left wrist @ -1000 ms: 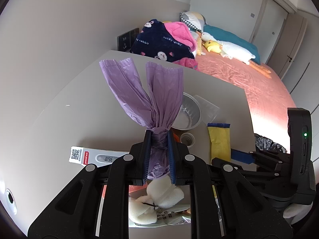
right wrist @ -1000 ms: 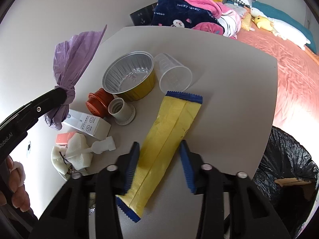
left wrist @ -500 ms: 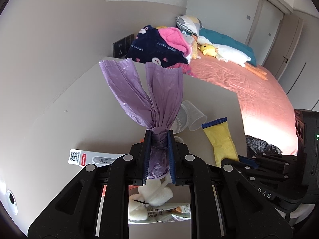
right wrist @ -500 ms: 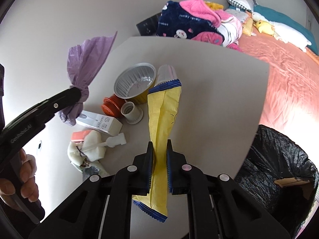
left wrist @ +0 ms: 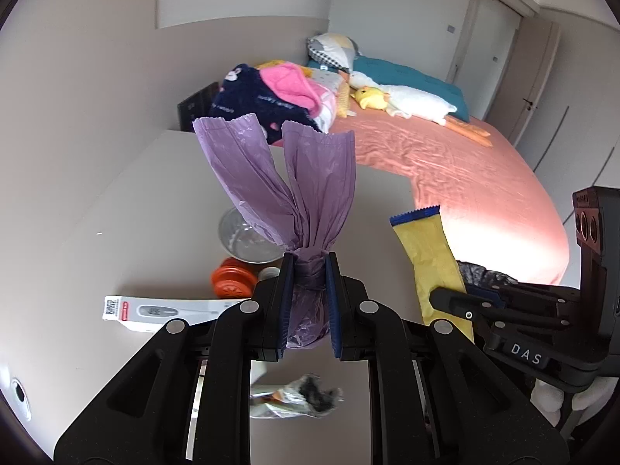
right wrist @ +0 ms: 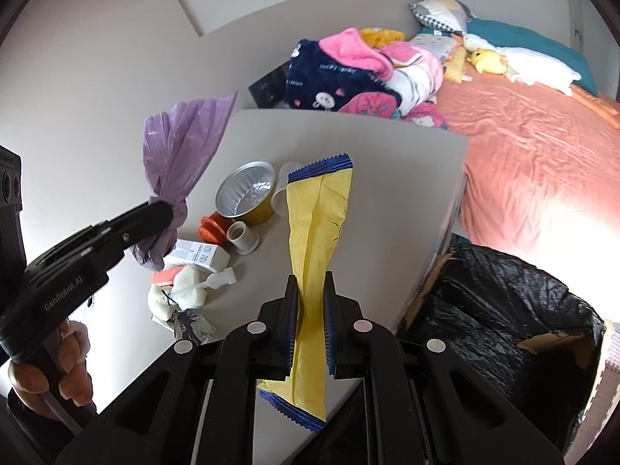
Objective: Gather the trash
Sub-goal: 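Carry the purple bag and yellow wrapper to the trash bag and release both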
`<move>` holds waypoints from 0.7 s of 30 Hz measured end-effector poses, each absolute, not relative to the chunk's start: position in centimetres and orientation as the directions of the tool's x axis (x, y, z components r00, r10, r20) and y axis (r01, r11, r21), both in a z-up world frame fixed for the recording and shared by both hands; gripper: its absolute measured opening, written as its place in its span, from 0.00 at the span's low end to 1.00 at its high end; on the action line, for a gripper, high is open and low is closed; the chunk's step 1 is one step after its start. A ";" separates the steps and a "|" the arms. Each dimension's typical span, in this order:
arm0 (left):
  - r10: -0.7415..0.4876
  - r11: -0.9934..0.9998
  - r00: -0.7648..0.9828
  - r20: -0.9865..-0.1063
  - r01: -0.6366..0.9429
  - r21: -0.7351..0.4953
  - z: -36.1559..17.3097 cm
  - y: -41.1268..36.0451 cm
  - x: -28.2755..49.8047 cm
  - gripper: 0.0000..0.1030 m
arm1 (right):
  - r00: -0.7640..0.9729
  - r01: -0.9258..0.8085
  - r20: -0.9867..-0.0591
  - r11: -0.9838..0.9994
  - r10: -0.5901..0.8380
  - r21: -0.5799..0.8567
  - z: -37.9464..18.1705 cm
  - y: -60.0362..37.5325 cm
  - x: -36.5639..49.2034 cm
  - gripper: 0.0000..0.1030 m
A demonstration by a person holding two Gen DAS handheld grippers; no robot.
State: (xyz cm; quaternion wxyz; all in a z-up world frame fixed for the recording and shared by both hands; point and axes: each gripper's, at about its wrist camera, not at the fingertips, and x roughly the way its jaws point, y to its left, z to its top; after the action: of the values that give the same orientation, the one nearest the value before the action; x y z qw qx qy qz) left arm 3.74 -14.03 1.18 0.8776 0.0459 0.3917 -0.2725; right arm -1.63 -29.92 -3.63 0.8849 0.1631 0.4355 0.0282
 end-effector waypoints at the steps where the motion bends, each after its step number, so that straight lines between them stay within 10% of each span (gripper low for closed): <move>1: -0.448 0.843 0.542 -0.712 0.522 -0.133 1.3 -14.4 3.5 0.15 | 0.626 0.098 -0.758 0.945 0.186 0.312 -3.4 -30.3 -2.0 0.13; 21: -0.559 0.720 0.443 -0.701 0.679 -0.144 2.1 -22.8 0.2 0.15 | 0.696 0.231 -0.716 0.926 0.057 0.298 -0.7 -37.3 -8.3 0.13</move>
State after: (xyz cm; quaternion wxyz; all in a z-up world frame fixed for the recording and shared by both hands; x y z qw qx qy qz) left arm 0.24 -22.77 2.05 0.8456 0.0793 0.3805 -0.3660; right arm -8.30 -37.28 -0.71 0.9018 0.1860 0.3872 -0.0480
